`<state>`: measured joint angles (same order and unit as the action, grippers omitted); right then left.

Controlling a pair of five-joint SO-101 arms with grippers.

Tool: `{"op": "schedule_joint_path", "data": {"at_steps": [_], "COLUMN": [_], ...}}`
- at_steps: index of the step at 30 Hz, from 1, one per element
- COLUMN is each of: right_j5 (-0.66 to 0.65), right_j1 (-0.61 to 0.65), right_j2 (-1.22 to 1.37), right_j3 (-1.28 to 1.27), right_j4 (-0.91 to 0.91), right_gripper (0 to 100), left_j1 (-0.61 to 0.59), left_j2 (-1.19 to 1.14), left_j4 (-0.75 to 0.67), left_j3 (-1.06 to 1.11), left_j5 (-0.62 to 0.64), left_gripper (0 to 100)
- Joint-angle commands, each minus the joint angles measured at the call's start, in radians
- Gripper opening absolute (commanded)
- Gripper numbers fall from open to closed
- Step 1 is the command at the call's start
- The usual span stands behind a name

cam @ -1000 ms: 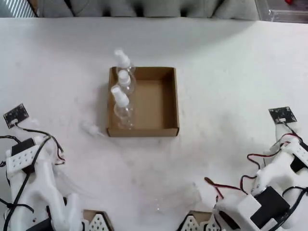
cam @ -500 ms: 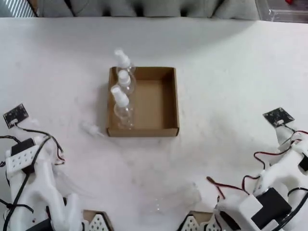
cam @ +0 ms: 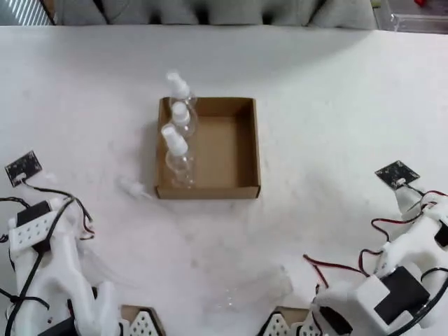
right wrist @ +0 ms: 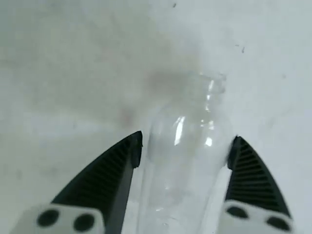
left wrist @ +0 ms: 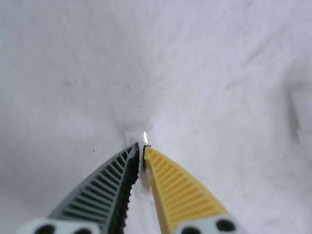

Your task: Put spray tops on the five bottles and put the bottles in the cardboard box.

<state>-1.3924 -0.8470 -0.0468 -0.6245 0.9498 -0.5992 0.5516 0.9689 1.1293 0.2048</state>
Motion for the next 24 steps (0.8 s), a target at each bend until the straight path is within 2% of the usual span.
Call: {"op": "schedule_joint_path", "data": {"at_steps": [1,10,14,16,19,24], "right_j5": [-0.009,-0.041,-0.066,-0.071,-0.141,-0.161], "right_j1": [0.015,0.015,0.005,-0.001,-0.010,-0.031], "right_j2": [0.012,0.018,0.018,0.018,0.018,0.024], "right_j3": [0.051,0.072,0.084,0.084,0.084,0.084], "right_j4": [-0.024,-0.036,-0.036,-0.036,-0.035,-0.039], "right_gripper": [21.2,22.0,31.8,33.4,31.1,21.2], "left_j1": [-0.005,-0.005,-0.005,-0.005,-0.005,-0.005], "left_j2": [-0.001,-0.001,-0.001,-0.001,-0.001,-0.001], "left_j4": [-0.006,-0.006,-0.006,-0.006,-0.006,-0.006], "left_j3": [0.015,0.015,0.015,0.015,0.015,0.015], "left_j5": [-0.009,-0.011,-0.011,-0.011,-0.011,-0.011], "left_gripper": [3,3,3,3,3,3]}}
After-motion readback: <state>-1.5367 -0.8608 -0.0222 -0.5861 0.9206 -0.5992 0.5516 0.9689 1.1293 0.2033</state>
